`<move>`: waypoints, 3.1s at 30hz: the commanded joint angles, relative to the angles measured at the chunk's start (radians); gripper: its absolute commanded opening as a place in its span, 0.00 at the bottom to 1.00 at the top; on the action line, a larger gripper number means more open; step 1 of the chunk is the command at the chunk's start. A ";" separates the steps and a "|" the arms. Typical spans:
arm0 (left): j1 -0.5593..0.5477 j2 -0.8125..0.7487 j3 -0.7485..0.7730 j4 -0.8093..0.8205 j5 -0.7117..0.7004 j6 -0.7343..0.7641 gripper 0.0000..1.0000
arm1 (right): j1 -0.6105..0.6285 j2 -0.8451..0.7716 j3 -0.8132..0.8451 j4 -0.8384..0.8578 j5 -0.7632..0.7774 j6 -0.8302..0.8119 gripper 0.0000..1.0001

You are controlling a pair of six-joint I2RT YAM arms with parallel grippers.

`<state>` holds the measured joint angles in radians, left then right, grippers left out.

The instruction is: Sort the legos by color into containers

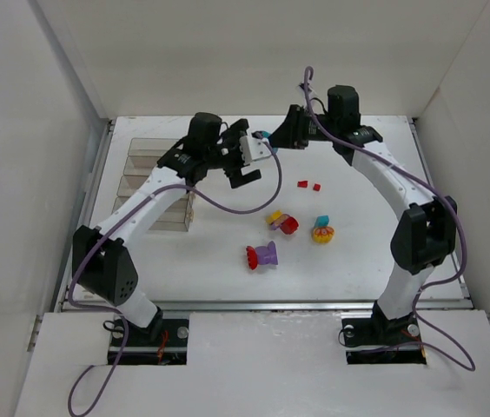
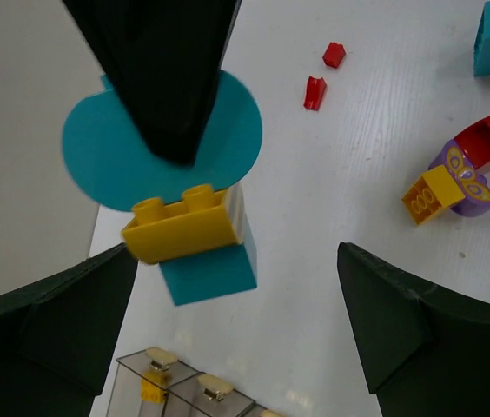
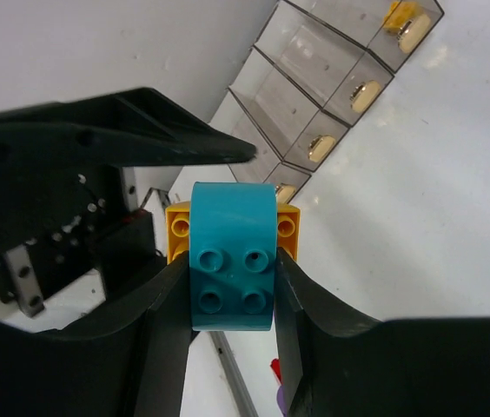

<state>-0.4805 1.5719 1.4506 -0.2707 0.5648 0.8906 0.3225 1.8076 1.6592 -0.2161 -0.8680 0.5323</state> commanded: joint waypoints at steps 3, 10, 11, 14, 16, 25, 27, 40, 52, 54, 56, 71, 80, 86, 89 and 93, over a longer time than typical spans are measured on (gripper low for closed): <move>-0.027 -0.052 -0.038 0.117 -0.112 -0.100 0.91 | 0.013 -0.082 0.001 0.052 0.003 0.017 0.00; -0.036 -0.061 -0.038 0.149 -0.112 -0.180 0.69 | 0.050 -0.100 -0.018 0.052 0.003 0.017 0.00; -0.046 -0.061 -0.038 0.149 -0.112 -0.180 0.69 | 0.050 -0.100 -0.018 0.052 0.012 0.017 0.00; -0.046 -0.072 -0.038 0.162 -0.124 -0.205 0.68 | 0.059 -0.100 -0.018 0.052 0.012 0.017 0.00; -0.046 -0.081 -0.038 0.162 -0.125 -0.205 0.72 | 0.059 -0.100 -0.027 0.052 0.023 0.017 0.00; -0.046 -0.099 -0.056 0.142 -0.134 -0.194 0.32 | 0.059 -0.100 -0.027 0.052 0.032 0.017 0.00; -0.046 -0.108 -0.056 0.142 -0.134 -0.185 0.24 | 0.059 -0.109 -0.036 0.052 0.032 0.017 0.00; -0.046 -0.118 -0.047 0.015 -0.085 -0.110 0.82 | 0.059 -0.110 -0.045 0.052 0.050 0.017 0.00; -0.046 -0.127 -0.025 0.039 -0.103 -0.165 0.34 | 0.059 -0.119 -0.045 0.052 0.041 0.008 0.00; -0.046 -0.127 -0.025 0.039 -0.103 -0.174 0.20 | 0.059 -0.119 -0.045 0.052 0.041 0.008 0.00; -0.046 -0.127 -0.025 0.039 -0.115 -0.185 0.10 | 0.059 -0.119 -0.045 0.052 0.041 0.008 0.00; -0.046 -0.167 -0.110 0.002 -0.207 -0.194 0.00 | -0.010 -0.179 -0.127 0.052 0.077 0.008 0.00; -0.046 -0.185 -0.140 0.002 -0.242 -0.194 0.00 | -0.010 -0.179 -0.147 0.052 0.077 0.008 0.00; 0.000 -0.203 -0.200 0.063 -0.347 -0.275 0.00 | -0.010 -0.179 -0.148 0.052 0.104 0.017 0.00; 0.032 -0.216 -0.226 0.099 -0.446 -0.387 0.00 | 0.032 -0.116 -0.057 0.052 0.129 0.017 0.00; 0.072 -0.292 -0.292 0.172 -0.620 -0.525 0.00 | 0.110 0.034 0.153 0.052 0.162 0.017 0.00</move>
<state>-0.4370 1.3773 1.1805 -0.2012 0.0963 0.5030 0.3637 1.7687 1.6520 -0.2131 -0.7345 0.5488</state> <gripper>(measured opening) 0.334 0.427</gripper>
